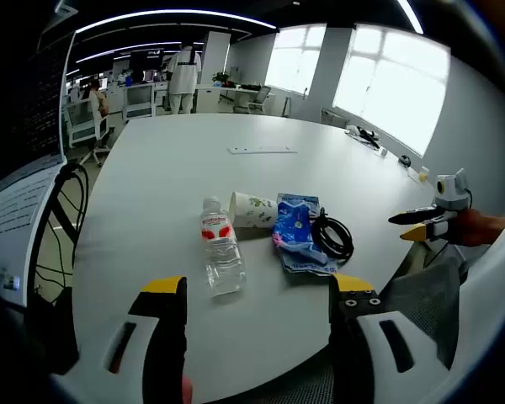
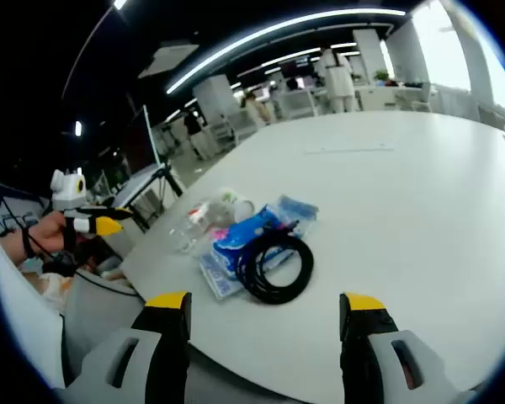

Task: Arrange the tabletop items into an orderly group along one side of the table until the central work area is clear of visible clutter.

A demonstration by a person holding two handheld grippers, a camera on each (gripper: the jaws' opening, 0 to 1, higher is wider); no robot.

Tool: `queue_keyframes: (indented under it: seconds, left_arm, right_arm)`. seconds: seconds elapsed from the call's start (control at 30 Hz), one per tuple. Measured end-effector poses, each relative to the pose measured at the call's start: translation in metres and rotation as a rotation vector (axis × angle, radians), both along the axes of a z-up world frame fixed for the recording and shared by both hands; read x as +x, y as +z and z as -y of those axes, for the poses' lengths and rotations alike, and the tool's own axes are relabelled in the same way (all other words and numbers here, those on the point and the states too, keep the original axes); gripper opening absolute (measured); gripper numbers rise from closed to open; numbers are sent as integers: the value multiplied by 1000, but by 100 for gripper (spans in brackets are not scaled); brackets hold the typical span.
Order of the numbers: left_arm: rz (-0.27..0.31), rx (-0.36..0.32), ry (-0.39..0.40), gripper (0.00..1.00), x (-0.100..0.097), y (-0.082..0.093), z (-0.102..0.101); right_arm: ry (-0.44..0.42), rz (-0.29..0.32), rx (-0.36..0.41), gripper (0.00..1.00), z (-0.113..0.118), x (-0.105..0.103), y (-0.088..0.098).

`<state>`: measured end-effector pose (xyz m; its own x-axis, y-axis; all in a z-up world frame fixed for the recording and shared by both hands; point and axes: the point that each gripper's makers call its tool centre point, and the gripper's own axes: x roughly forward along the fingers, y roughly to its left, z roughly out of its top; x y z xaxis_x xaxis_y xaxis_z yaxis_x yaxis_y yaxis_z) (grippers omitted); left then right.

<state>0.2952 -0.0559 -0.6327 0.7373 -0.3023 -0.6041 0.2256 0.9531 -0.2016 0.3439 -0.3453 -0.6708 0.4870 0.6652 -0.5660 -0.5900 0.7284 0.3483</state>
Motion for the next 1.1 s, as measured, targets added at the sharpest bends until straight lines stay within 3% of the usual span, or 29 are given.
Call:
queue_keyframes:
  seconds: [0.4,1.1]
  left_arm:
    - [7,-11,6,68,7,1,3]
    - [-9,-12,24,67,-5,-4,-2]
  right_arm:
    - [-1,1,5,73,-4,0,4]
    - [-32,0,21,72,0,-1,2]
